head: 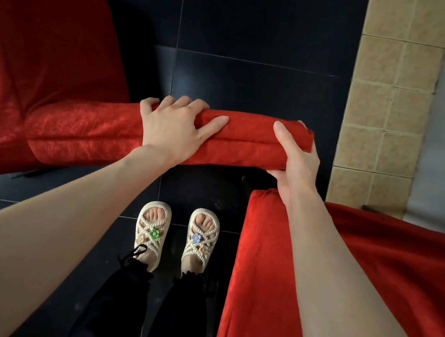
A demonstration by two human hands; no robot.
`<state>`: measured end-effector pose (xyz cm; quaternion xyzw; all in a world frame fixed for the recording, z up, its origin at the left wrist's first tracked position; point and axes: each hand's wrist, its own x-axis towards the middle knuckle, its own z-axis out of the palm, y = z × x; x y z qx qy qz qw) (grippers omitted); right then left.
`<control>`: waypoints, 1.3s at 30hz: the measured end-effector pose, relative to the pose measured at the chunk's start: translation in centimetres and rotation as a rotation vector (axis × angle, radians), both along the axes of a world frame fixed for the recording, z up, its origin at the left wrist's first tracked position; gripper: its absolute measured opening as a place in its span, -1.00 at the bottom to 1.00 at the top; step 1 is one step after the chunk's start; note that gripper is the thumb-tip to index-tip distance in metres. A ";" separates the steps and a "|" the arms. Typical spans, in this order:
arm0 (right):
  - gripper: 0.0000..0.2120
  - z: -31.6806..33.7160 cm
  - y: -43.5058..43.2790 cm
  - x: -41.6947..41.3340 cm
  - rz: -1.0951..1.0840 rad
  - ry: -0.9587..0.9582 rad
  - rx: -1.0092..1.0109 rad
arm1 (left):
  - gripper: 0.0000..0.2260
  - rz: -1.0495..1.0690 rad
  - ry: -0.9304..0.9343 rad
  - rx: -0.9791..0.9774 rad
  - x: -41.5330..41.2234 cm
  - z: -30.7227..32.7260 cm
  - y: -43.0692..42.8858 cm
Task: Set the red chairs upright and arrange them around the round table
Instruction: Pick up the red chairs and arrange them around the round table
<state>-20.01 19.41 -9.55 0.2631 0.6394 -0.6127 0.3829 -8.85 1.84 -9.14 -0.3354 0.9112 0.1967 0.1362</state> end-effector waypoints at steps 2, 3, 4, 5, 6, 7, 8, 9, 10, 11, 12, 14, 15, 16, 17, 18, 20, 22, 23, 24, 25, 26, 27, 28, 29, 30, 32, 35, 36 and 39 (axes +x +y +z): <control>-0.20 -0.1 0.1 0.1 -0.001 -0.011 -0.004 | -0.45 0.006 0.031 -0.003 0.1 0.0 0.0; -0.10 -0.1 0.0 0.2 -0.009 -0.003 0.010 | -0.45 0.002 0.043 -0.007 0.1 -0.1 -0.1; -0.01 -0.1 -0.1 0.3 -0.017 0.009 0.034 | -0.44 -0.008 0.048 -0.010 0.1 -0.1 -0.1; 0.02 -0.1 -0.1 0.4 -0.024 0.022 0.052 | -0.43 -0.023 0.047 -0.013 0.1 -0.1 -0.2; -0.02 -0.2 -0.1 0.5 -0.031 0.031 0.054 | -0.42 -0.036 0.048 -0.016 0.1 -0.1 -0.3; -0.11 -0.3 -0.1 0.5 -0.039 0.034 0.046 | -0.42 -0.046 0.049 -0.015 0.1 -0.1 -0.4; -0.25 -0.2 0.0 0.5 -0.043 0.035 0.033 | -0.42 -0.053 0.049 -0.016 0.1 -0.1 -0.4; -0.35 -0.2 0.0 0.5 -0.039 0.035 0.020 | -0.42 -0.059 0.048 -0.018 0.2 -0.1 -0.3; -0.41 -0.2 0.1 0.5 -0.021 0.036 0.010 | -0.42 -0.064 0.046 -0.020 0.2 -0.2 -0.4; -0.43 -0.3 0.1 0.4 0.006 0.034 0.002 | -0.41 -0.068 0.041 -0.018 0.1 -0.2 -0.4; -0.44 -0.4 0.2 0.3 0.030 0.030 -0.004 | -0.40 -0.077 0.032 -0.014 0.1 -0.2 -0.4; -0.45 -0.5 0.3 0.1 0.047 0.023 -0.011 | -0.38 -0.107 0.013 -0.018 -0.1 -0.2 -0.6; -0.46 -0.6 0.3 0.1 0.043 0.026 -0.006 | -0.37 -0.120 0.006 -0.020 -0.2 -0.2 -0.8; -0.46 -0.7 0.3 0.0 0.036 0.036 0.001 | -0.36 -0.131 0.004 -0.023 -0.3 -0.3 -0.9; -0.46 -0.7 0.3 0.1 0.026 0.051 0.007 | -0.36 -0.140 0.009 -0.028 -0.3 -0.3 -1.0; -0.46 -0.7 0.2 0.1 0.017 0.066 0.011 | -0.36 -0.145 0.016 -0.034 -0.4 -0.3 -1.1; -0.42 -0.6 0.1 0.2 0.011 0.090 0.016 | -0.38 -0.150 0.027 -0.049 -0.4 -0.3 -1.1; -0.46 -0.5 -0.2 0.5 0.014 0.120 0.001 | -0.38 -0.149 0.034 -0.071 -0.1 -0.2 -1.3; -0.50 -0.3 -0.3 0.8 0.018 0.138 -0.006 | -0.38 -0.145 0.041 -0.076 0.1 -0.1 -1.4; -0.55 -0.1 -0.5 0.9 0.017 0.157 -0.002 | -0.40 -0.143 0.056 -0.074 0.3 0.0 -1.5; -0.58 0.1 -0.6 1.2 0.011 0.175 0.009 | -0.42 -0.143 0.071 -0.067 0.4 0.1 -1.6; -0.60 0.3 -0.7 1.3 0.005 0.190 0.023 | -0.44 -0.144 0.079 -0.055 0.5 0.3 -1.6; -0.61 0.5 -0.8 1.5 0.004 0.201 0.038 | -0.46 -0.146 0.082 -0.045 0.5 0.4 -1.7; -0.61 0.7 -1.0 1.5 0.008 0.212 0.050 | -0.47 -0.150 0.085 -0.040 0.6 0.6 -1.7; -0.62 1.0 -1.2 1.5 0.013 0.224 0.054 | -0.48 -0.152 0.091 -0.042 0.6 0.6 -1.7; -0.64 1.3 -1.4 1.6 0.015 0.237 0.052 | -0.48 -0.149 0.099 -0.046 0.7 0.7 -1.8; -0.67 1.7 -1.7 1.8 0.011 0.259 0.053 | -0.47 -0.133 0.109 -0.045 0.8 0.9 -2.1; -0.69 2.5 -2.1 2.1 0.009 0.277 0.074 | -0.46 -0.116 0.105 -0.047 1.2 1.5 -2.5; -0.70 2.9 -2.2 2.3 0.013 0.282 0.085 | -0.46 -0.113 0.102 -0.050 1.3 1.8 -2.6; -0.77 4.2 -2.6 2.7 0.026 0.299 0.101 | -0.48 -0.086 0.112 -0.043 1.8 3.0 -2.8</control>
